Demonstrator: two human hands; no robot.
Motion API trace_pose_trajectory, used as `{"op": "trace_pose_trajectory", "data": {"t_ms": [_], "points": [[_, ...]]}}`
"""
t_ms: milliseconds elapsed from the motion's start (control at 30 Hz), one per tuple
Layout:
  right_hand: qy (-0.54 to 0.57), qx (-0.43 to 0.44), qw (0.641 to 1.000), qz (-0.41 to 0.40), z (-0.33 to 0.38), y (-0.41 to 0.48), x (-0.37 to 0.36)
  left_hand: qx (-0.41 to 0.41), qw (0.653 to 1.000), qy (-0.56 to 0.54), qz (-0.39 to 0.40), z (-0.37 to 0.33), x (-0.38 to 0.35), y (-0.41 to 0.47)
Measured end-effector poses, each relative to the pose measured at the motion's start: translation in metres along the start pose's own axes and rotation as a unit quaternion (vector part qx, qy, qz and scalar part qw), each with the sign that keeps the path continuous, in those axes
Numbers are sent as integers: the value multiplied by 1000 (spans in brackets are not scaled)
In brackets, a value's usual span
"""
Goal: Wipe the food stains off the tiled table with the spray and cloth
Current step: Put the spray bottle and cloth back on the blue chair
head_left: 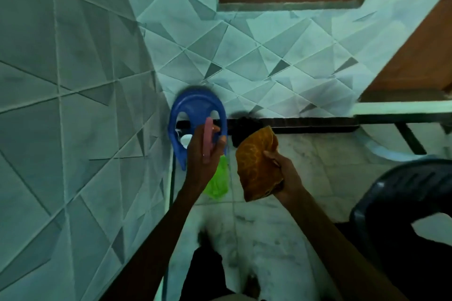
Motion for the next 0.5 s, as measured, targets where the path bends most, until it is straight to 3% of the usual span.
{"op": "trace_pose_trajectory", "data": {"t_ms": [267,500], "points": [[-72,-43,994,-64,20,178,-107,104,994,-8,-36,159,-10,152],[-106,-62,988,-97,31,309,-189,121,992,18,-18,262,-47,273]]}}
Point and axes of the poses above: each hand's wrist, its own y-axis towards the middle knuckle, its own x-axis out of the back of the hand, z = x × y, the point moved 8 cm from there along y, towards the middle knuckle, and after that the axes turned 12 degrees about -z, right-handed, at the moved point
